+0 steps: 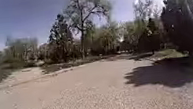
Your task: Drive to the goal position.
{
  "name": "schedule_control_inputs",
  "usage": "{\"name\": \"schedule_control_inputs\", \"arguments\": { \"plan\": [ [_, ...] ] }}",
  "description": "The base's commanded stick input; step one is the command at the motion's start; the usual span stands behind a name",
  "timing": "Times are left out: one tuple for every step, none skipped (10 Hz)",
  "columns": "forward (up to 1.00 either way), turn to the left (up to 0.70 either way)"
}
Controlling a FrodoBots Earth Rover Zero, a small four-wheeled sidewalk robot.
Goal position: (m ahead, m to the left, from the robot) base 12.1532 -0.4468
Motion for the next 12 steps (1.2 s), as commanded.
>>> {"name": "schedule_control_inputs", "arguments": {
  "plan": [
    [0.70,0.00],
    [0.70,-0.01],
    [0.70,-0.07],
    [0.70,-0.13],
    [0.70,-0.19],
    [0.70,-0.25],
    [0.70,-0.31],
    [0.70,-0.35],
    [0.70,-0.35],
    [0.70,-0.35],
    [0.70,-0.35],
    [0.70,-0.35]
  ]
}}
